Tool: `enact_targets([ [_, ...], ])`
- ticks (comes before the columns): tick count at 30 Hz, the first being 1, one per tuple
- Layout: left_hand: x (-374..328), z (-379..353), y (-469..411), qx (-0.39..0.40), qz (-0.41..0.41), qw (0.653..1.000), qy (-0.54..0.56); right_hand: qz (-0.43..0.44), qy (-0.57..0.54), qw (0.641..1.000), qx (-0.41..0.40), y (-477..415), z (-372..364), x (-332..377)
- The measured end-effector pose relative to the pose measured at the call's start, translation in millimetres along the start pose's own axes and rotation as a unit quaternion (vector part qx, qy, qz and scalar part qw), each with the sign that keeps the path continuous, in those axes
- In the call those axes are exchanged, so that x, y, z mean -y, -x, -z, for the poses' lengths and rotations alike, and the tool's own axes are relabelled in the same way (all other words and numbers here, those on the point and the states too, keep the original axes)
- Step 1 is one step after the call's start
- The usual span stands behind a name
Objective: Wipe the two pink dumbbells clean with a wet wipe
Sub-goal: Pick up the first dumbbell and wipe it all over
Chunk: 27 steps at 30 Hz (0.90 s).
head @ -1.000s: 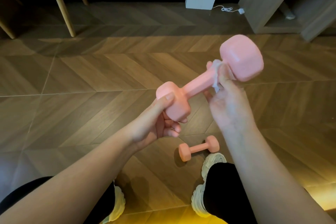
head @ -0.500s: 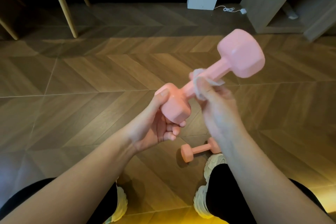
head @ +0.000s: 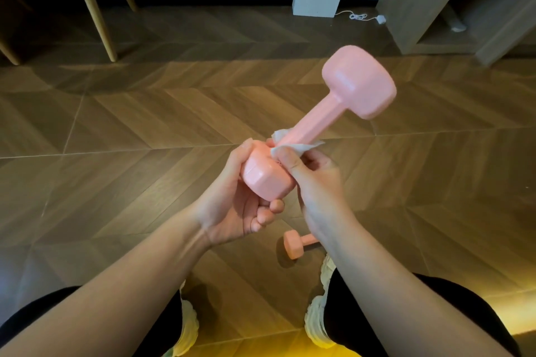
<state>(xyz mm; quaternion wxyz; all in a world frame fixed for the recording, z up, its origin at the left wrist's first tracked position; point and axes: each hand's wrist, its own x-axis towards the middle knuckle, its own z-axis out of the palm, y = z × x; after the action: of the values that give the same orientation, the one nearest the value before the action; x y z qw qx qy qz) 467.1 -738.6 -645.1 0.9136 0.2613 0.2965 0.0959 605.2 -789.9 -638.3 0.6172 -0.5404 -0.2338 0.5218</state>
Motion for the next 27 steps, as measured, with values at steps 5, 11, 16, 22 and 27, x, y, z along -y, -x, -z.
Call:
enact_targets([
  [5,-1.6,-1.2,-0.9,-0.044,-0.089,0.995,-0.033,-0.022,-0.032,0.999,-0.025,-3.0,1.3,3.1],
  [11,-0.5,-5.9,-1.1,-0.133,-0.223,0.957,-0.129,-0.017,-0.048,0.998,-0.046,-7.9,1.4,5.1],
  [16,-3.8,-2.2,-3.2,-0.119,-0.197,0.966,-0.121,0.020,-0.124,0.989,-0.074,-19.1,17.6,28.6],
  [22,2.3,-4.7,-11.8,-0.099,-0.162,0.977,-0.101,0.032,-0.158,0.985,-0.062,-23.1,28.3,37.9],
  [27,5.9,-13.1,-16.6,-0.070,-0.149,0.984,-0.062,0.018,-0.080,0.996,-0.018,-11.3,13.4,20.2],
])
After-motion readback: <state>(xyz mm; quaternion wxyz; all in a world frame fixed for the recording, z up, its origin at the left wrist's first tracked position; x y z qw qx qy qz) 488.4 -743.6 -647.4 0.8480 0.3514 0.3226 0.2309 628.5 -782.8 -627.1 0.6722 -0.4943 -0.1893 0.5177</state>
